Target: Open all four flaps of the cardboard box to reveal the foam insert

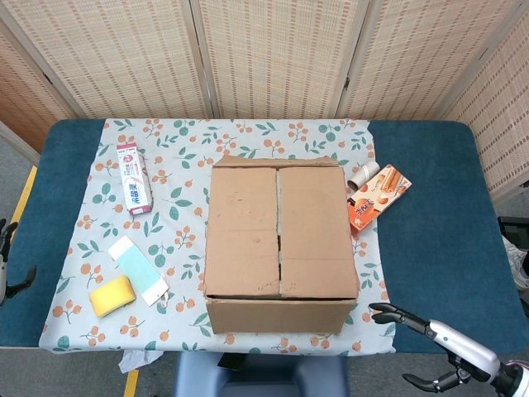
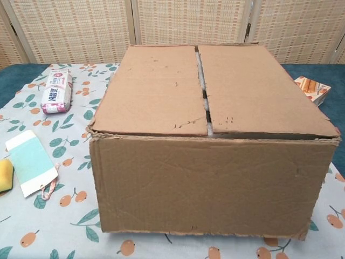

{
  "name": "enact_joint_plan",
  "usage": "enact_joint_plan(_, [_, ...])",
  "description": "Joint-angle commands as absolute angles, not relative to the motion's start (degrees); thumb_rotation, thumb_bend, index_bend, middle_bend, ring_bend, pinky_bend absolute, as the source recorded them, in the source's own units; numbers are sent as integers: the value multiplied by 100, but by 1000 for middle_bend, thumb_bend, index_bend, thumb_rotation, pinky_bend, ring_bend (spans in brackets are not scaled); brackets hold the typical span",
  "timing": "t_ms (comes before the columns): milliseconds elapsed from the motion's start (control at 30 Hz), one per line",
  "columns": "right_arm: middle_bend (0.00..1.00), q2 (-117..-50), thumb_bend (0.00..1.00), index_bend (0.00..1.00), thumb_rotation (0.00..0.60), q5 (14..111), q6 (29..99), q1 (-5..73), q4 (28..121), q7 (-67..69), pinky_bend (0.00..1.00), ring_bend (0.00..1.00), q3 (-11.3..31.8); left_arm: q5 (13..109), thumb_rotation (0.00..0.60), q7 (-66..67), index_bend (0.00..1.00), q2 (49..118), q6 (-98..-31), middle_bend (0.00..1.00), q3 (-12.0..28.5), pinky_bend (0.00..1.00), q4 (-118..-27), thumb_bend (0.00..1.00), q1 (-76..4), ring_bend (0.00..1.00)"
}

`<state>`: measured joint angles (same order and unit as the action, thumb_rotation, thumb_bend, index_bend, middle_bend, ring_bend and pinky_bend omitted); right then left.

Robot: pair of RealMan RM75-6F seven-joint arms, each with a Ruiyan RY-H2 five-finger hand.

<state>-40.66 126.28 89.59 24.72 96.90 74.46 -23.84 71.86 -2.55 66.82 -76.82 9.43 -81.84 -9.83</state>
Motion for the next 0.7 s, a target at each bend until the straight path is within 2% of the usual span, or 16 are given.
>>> enact_joint_plan(33, [44, -4102, 407, 101, 600, 12433, 8805, 2404, 9915, 6622, 7, 115, -2194, 7224, 600, -298, 0, 6667, -7695, 0, 936, 0, -8199, 409, -981, 0])
enact_joint_plan(100, [34, -4080, 407, 120, 600, 12206, 8521, 2458, 10265, 5903, 1, 84, -1978, 7269, 600, -351, 0, 6646, -7704, 0, 918, 0, -8212, 412, -971, 0])
enact_joint_plan(200, [23, -4109, 408, 205, 600, 11652, 8119, 2500, 10909, 4531, 0, 15, -1513, 7389, 600, -471, 0, 6579, -7693, 0, 863, 0, -8221, 479, -961, 0])
enact_joint_plan(367, [15, -4156, 406, 290, 600, 10592, 7225, 2830, 11888, 2115, 0, 0, -638, 7472, 600, -639, 0, 6509, -7689, 0, 818, 0, -8223, 532, -934, 0])
enact_joint_plan(500, [10, -4247, 407, 337, 600, 9426, 6323, 3366, 12274, 519, 0, 0, 57, 7504, 600, -826, 0, 6431, -7706, 0, 805, 0, -8232, 617, -892, 0])
enact_joint_plan(700, [8, -4863, 408, 411, 600, 7721, 5352, 4185, 12450, -1279, 0, 0, 717, 7589, 600, -1158, 0, 6373, -7857, 0, 819, 0, -8192, 622, -808, 0])
